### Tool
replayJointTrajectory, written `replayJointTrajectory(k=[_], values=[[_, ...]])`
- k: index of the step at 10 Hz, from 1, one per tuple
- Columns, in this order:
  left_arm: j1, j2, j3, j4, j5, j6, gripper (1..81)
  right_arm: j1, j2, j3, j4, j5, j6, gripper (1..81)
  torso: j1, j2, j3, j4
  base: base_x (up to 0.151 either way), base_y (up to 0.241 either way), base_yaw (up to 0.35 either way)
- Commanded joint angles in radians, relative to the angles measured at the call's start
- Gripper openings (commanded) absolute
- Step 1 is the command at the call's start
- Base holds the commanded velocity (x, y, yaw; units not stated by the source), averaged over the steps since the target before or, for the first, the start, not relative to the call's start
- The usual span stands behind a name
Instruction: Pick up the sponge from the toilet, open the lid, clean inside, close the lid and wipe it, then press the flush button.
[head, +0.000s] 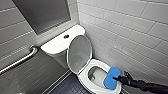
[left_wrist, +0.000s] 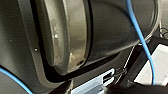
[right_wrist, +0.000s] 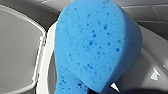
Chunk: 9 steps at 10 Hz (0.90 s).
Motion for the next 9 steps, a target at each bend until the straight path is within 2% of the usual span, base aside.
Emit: replayJointTrajectory(k=[1, 6, 9], values=[[0.045, 0.005, 0.016, 0.013, 0.095, 0.003, 81.1, 0.007, -0.112, 0.158, 0.026, 0.016, 0.005, 1.0, 0.000, 0.000, 0.000, 0.000, 0.000, 0.000, 0.000], [0.047, 0.012, 0.016, 0.028, 0.095, 0.001, 81.1, -0.190, -0.136, 0.264, 0.018, 0.144, 0.004, 1.0, 0.000, 0.000, 0.000, 0.000, 0.000, 0.000, 0.000], [0.047, 0.017, 0.015, 0.039, 0.094, 0.003, 81.1, -0.268, -0.144, 0.324, 0.014, 0.208, -0.004, 1.0, 0.000, 0.000, 0.000, 0.000, 0.000, 0.000, 0.000]])
